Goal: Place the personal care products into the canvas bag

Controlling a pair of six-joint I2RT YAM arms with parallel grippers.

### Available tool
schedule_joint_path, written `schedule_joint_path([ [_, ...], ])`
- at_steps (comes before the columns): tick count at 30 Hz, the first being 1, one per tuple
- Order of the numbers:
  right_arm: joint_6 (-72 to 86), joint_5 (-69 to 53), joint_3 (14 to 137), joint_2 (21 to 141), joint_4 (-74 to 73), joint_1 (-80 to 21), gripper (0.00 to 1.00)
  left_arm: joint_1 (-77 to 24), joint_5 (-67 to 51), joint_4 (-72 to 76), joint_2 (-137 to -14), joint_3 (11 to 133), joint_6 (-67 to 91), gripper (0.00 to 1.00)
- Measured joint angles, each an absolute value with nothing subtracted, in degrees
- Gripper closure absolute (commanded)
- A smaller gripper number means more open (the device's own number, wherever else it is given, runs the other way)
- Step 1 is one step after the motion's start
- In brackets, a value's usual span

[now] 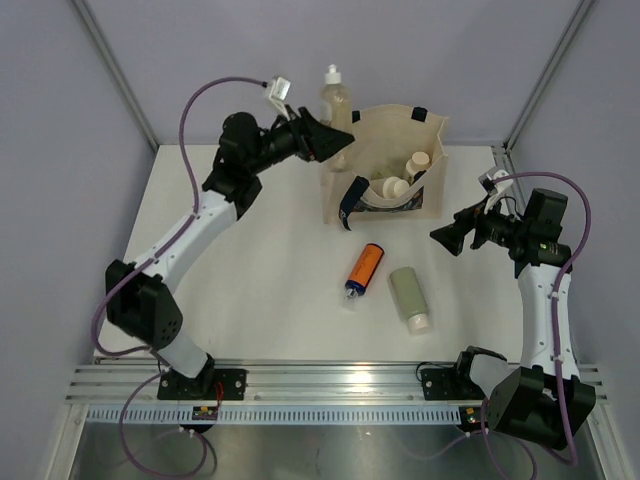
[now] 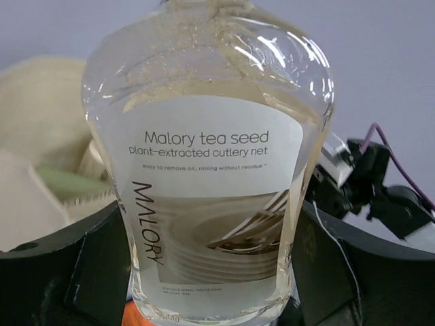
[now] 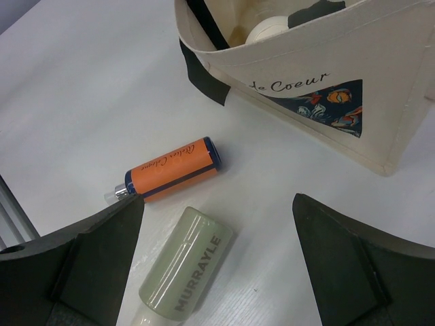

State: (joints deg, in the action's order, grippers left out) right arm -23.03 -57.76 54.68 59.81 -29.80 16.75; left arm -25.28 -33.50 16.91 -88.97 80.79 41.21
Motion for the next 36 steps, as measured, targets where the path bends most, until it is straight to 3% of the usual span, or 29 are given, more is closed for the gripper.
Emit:
schedule_joint_path([
  [9, -22.65, -57.93, 54.68, 60.01, -29.63, 17.69, 0.01, -34.00, -20.01, 0.51, -119.48, 120.79, 23.81, 1.00],
  [17, -22.63, -58.00, 54.68, 60.20, -29.58, 18.28, 0.00, -36.53, -10.72, -12.08, -131.35, 124.75, 10.87, 0.98],
  [20, -22.61, -58.00, 54.68, 60.51, -29.58, 18.39, 0.01, -36.91, -8.49, -15.31, -132.14, 124.62, 7.18, 0.87],
  [25, -22.63, -58.00, 54.68, 61.06, -29.58, 18.41, 0.00, -37.52, -6.63, -15.00, -132.14, 124.11, 4.25, 0.42],
  [26, -22.65, -58.00, 54.68, 61.06, -29.61, 18.41, 0.01, -37.63, -6.20, -15.00, -132.14, 124.07, 4.08, 0.29],
  [28, -22.68, -58.00, 54.68, 61.06, -29.61, 18.44, 0.00, -37.76, -5.50, -14.98, -132.14, 123.98, 3.97, 0.13],
  [36, -23.31, -58.00, 54.65, 61.06, -29.67, 18.44, 0.01, -37.76, -4.01, -11.86, -130.04, 123.98, 4.47, 0.01],
])
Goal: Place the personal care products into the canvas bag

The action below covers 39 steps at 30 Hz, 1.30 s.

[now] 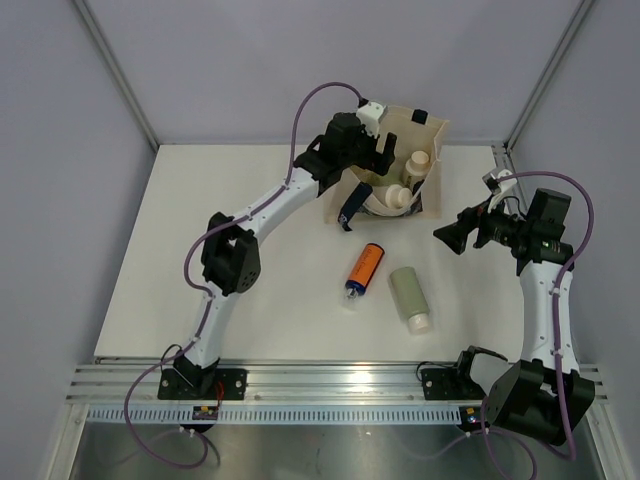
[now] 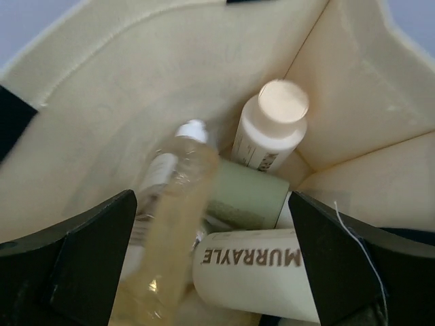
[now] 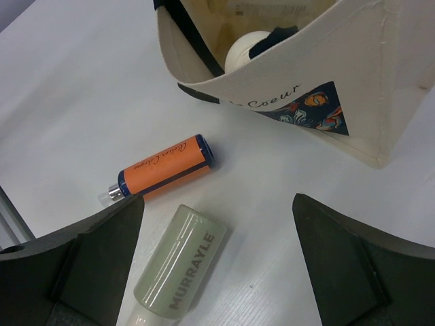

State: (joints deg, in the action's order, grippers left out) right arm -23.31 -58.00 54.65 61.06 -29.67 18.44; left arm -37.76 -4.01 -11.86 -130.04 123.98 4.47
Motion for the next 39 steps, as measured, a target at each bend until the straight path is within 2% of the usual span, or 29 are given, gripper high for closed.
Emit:
schedule_joint_path([
  [8, -26.74, -58.30, 54.02, 61.04, -30.57, 18.44, 0.01, -37.74, -3.88, -10.74, -123.17, 124.01, 5.48, 0.01],
  [13, -33.30, -59.20, 55.37, 61.08, -38.24, 18.41, 0.01, -37.67, -3.95, -11.11, -115.02, 120.88, 5.87, 0.01],
  [16, -38.85, -56.49, 59.07, 61.10, -45.36, 16.86, 0.01, -37.60, -3.79, -10.76, -104.12, 111.13, 5.41, 0.01],
  [20, -44.47, -48.31, 60.66, 60.20, -51.46, 9.19, 0.01, -37.23, -2.70, -10.28, -86.39, 93.01, 4.27, 0.01],
  [27, -46.11, -36.03, 50.81, 52.82, -52.84, -5.72, 0.01, -36.05, 5.26, -13.26, -55.92, 58.52, 2.02, 0.01],
  [31, -44.82, -30.44, 45.82, 51.90, -50.78, -12.62, 0.01, -35.73, 10.85, -18.50, -45.17, 47.57, 1.69, 0.01],
  [35, -41.06, -23.38, 41.10, 55.77, -45.93, -20.71, 0.00, -35.48, 13.74, -21.47, -38.04, 43.53, 1.76, 0.01],
  [39, -36.01, -16.69, 39.24, 60.97, -40.64, -24.73, 0.01, -35.46, 14.48, -21.63, -34.54, 41.04, 1.85, 0.01],
])
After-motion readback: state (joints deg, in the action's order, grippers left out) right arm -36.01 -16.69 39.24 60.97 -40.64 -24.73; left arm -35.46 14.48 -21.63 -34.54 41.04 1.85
